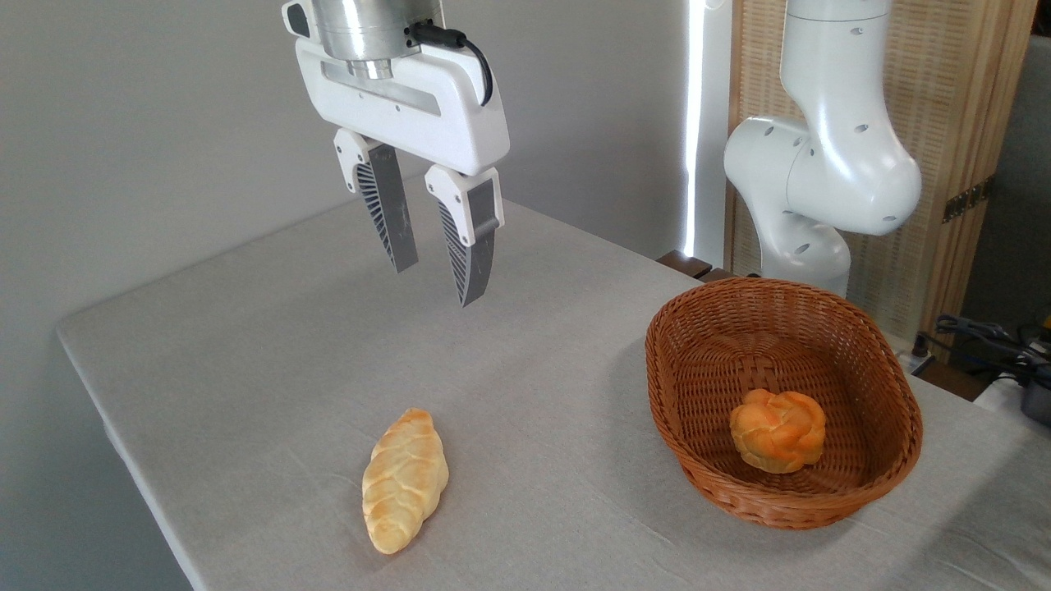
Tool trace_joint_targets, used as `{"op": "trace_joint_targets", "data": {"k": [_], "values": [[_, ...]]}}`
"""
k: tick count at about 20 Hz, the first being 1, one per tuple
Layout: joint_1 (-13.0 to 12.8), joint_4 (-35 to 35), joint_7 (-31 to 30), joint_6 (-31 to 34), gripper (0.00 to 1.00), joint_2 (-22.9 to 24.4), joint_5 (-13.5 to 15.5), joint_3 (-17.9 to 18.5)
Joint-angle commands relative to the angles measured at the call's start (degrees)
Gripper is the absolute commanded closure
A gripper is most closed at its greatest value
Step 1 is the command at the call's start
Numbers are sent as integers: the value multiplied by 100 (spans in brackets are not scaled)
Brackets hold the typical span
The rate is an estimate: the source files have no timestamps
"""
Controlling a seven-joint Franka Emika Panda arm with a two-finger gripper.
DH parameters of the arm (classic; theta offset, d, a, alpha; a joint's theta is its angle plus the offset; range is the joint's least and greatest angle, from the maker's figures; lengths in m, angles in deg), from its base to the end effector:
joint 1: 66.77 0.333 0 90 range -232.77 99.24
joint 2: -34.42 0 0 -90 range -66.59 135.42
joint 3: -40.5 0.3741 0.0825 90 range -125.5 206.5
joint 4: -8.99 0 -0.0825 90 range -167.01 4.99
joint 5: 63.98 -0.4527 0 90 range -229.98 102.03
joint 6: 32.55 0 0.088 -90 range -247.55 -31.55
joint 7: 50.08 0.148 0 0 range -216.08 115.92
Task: Put bread into the basket
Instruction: 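Lower the open gripper down over the braided bread loaf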
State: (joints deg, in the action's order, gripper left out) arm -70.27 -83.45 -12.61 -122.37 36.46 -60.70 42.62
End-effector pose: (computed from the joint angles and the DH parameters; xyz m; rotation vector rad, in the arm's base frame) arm 0.6085 -0.0228 0.6405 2.9073 -1.0251 0.0131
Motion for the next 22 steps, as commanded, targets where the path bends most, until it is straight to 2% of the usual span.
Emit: {"op": "trace_joint_targets", "data": {"k": [1, 9, 13, 15, 20, 22], "values": [[16, 52, 207, -53, 0, -20, 14, 235], [86, 59, 182, -53, 0, -46, 15, 263], [86, 42, 68, -167, 0, -266, 32, 228], [69, -115, -448, -429, 0, -398, 41, 228], [-63, -1046, -1696, -1598, 0, -398, 67, 184], [-63, -1371, -2084, -2238, 0, -442, 330, 184]]}}
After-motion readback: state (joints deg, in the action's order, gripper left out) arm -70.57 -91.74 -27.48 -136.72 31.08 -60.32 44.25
